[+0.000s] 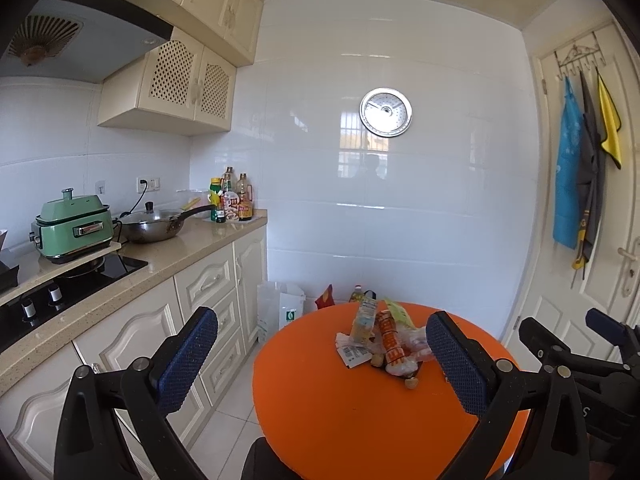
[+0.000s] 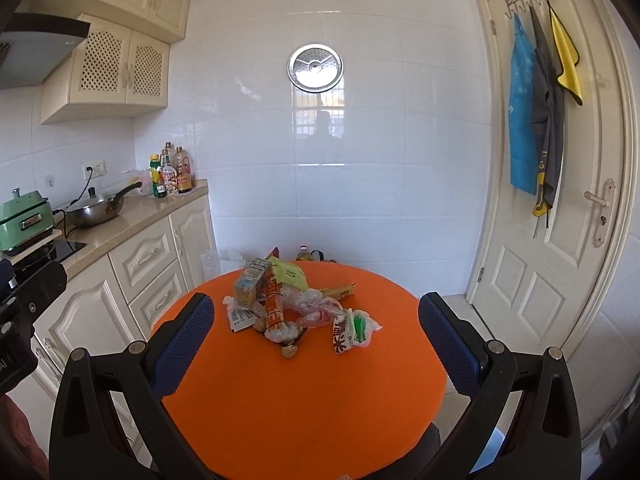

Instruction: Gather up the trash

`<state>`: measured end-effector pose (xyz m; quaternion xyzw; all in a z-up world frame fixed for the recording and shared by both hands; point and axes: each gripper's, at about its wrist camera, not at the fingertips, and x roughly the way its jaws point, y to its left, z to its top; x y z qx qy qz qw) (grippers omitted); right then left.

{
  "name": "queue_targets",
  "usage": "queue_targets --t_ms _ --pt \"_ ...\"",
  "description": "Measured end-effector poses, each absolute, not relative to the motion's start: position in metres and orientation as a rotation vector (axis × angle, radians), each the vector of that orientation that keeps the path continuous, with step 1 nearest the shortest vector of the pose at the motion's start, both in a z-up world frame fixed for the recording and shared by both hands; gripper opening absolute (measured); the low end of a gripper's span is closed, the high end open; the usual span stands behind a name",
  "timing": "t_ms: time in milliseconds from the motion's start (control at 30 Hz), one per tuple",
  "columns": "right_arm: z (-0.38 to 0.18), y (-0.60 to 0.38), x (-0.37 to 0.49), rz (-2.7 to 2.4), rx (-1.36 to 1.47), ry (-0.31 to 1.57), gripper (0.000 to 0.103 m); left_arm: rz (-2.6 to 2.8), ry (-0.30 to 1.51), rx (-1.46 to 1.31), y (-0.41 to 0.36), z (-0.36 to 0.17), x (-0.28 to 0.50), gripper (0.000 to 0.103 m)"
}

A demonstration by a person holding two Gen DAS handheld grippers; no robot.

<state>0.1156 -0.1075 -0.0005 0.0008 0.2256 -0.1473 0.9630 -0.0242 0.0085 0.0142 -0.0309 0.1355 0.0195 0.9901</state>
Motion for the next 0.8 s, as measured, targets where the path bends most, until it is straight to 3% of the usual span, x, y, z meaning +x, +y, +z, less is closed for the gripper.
queue_targets --t_ms 400,633,700,800 --pt "-0.004 -0.115 0.124 -0.289 0.006 0.464 0.103 0.037 0.289 -0.068 0.005 0.004 -0.009 0.102" --pt "-0.037 -0.142 0.16 -0.276 0.017 0.568 0.103 0.04 0.39 -0.057 -0.003 -0.018 0.048 0.102" --pt "-0.053 -0.155 0.173 -0.276 0.023 0.616 0.102 0.04 0.44 -0.063 -0.006 -0.028 0.07 0.102" --pt "-0.079 -0.178 0.192 -0.28 0.057 0.7 0.091 0.039 0.508 -0.064 -0.011 -0.035 0.103 0.102"
